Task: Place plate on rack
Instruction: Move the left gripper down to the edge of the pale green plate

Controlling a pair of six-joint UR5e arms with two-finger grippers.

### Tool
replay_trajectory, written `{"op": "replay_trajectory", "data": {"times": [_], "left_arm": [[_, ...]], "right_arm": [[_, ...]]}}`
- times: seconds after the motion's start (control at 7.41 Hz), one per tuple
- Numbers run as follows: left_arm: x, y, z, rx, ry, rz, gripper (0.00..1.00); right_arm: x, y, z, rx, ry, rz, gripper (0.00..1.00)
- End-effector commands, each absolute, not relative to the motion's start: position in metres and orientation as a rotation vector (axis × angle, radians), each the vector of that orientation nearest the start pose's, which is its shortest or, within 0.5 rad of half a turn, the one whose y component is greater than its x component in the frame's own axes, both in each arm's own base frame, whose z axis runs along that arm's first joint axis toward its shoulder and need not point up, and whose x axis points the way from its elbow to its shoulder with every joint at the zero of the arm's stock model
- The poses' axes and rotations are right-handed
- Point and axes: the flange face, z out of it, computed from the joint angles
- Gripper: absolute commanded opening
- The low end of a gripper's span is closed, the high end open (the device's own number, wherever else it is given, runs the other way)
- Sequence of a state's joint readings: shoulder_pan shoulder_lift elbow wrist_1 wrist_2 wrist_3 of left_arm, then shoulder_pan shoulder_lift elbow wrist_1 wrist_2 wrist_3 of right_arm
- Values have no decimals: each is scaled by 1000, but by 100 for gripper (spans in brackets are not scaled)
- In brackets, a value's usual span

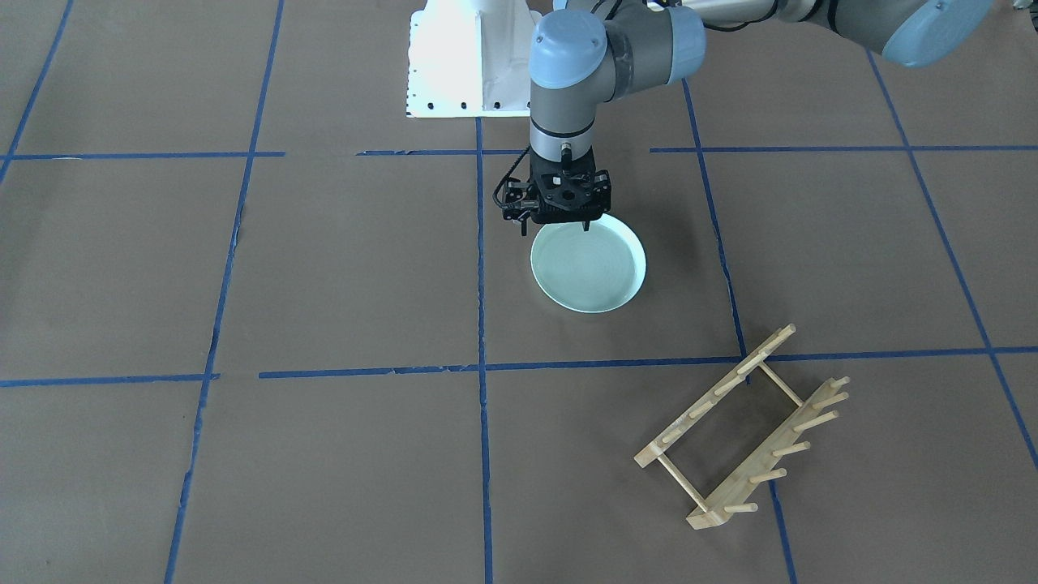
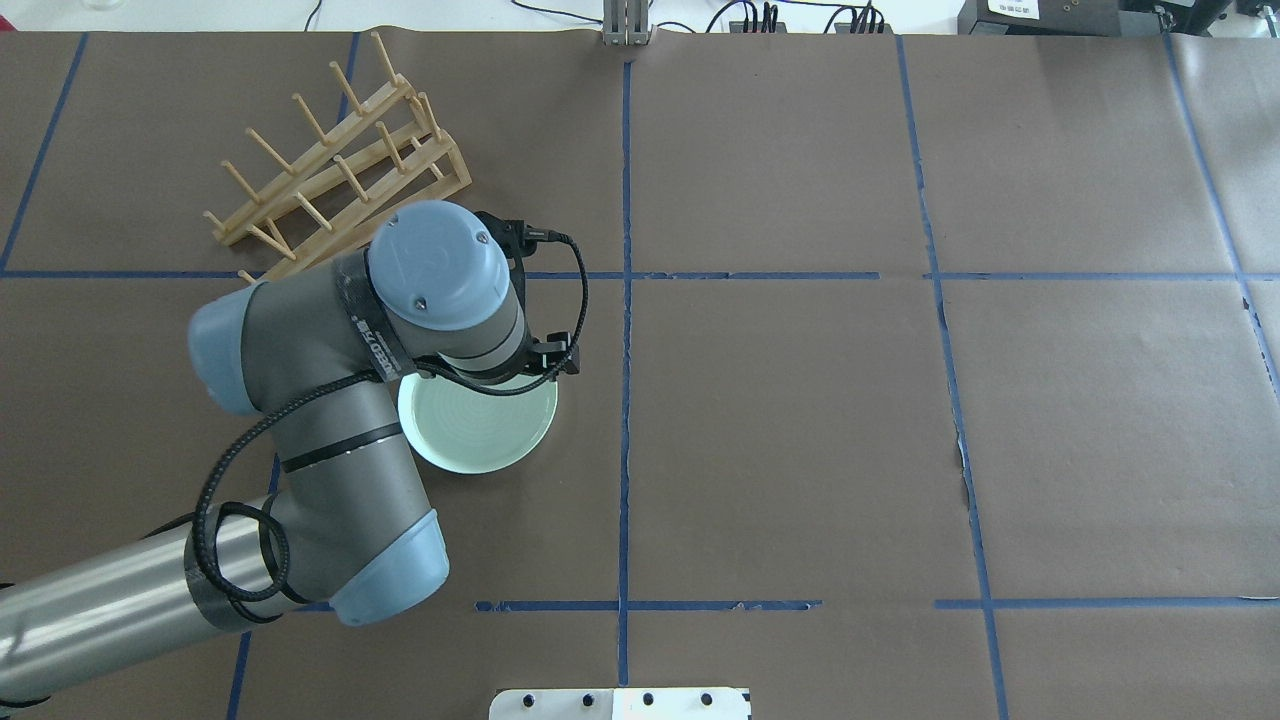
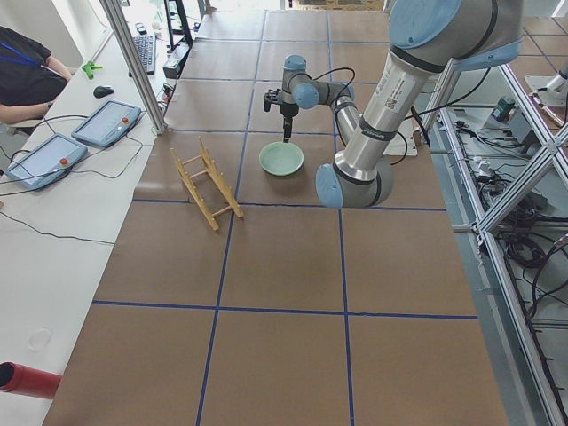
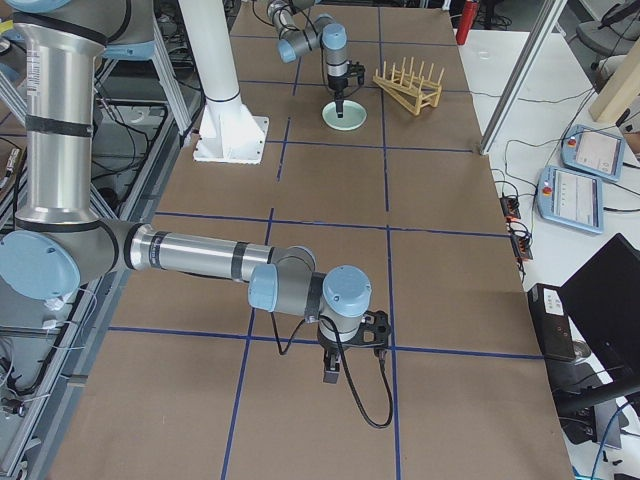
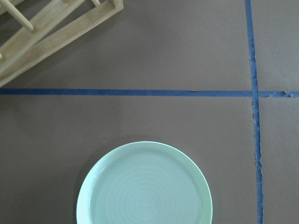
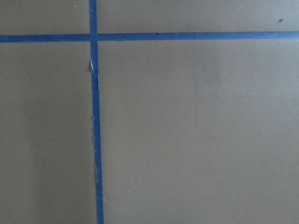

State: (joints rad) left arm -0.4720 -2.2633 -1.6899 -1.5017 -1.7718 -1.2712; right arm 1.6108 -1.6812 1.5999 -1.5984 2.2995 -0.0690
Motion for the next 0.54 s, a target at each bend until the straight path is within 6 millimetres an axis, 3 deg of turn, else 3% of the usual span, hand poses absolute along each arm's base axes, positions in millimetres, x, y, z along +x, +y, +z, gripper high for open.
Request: {"op": "replay_trajectory", "data": {"times": [0.0,0.4], "left_arm": [[578,-412,224,98,775,-94,100],[589,-417,238,103,793,-89,94]], "right_arm": [[84,-432,701,-64,-732,12,100],[84,-432,701,-64,-732,12,100]]}}
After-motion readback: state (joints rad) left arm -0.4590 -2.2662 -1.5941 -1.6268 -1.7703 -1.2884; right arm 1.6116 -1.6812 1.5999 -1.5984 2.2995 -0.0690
